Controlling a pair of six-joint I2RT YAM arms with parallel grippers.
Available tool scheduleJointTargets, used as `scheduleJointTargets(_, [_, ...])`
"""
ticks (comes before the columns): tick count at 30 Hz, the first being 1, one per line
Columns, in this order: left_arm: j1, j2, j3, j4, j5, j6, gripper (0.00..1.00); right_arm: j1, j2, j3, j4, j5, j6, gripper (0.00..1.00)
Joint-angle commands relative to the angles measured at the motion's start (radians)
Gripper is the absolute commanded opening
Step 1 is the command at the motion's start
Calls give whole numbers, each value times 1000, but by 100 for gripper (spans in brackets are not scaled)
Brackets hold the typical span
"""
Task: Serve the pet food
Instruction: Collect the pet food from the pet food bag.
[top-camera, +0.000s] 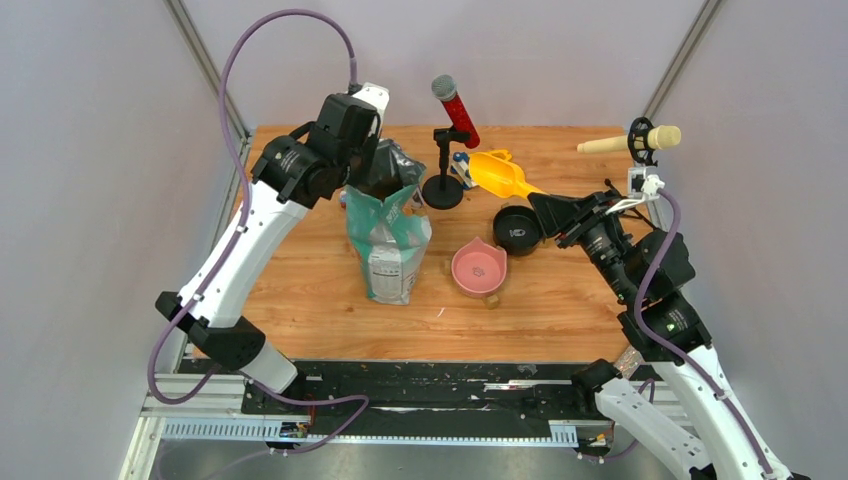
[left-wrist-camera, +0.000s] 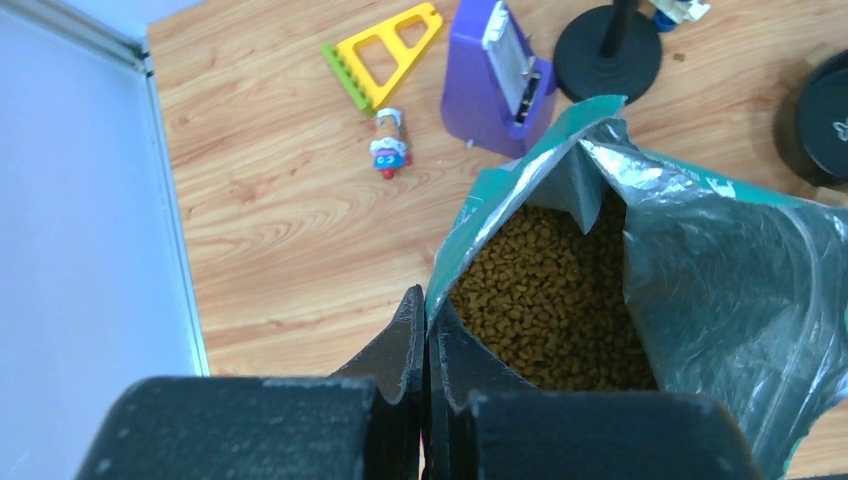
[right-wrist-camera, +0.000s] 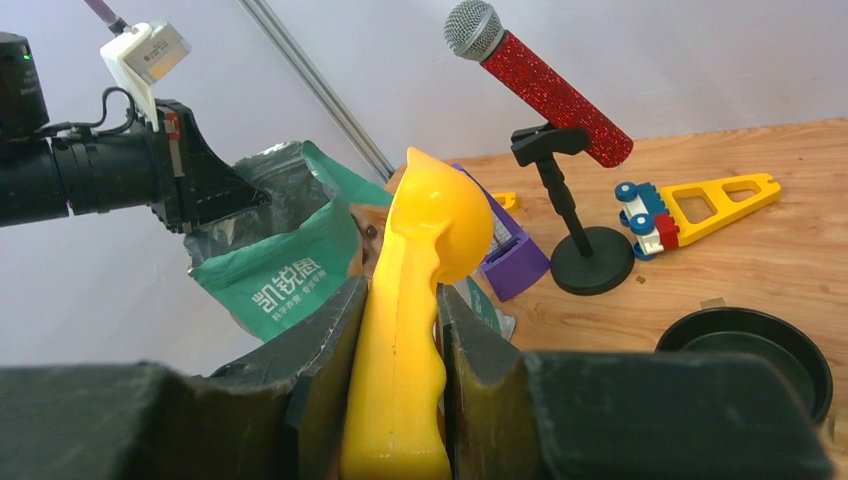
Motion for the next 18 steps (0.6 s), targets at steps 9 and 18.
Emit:
scheduleJointTargets(9, [-72, 105, 164, 192, 150, 17, 0, 2, -12, 49, -61, 122, 10, 0])
scheduleJointTargets(18, [-215, 161, 170, 255, 186, -35, 0, 2, -73, 133, -201, 317, -3, 0])
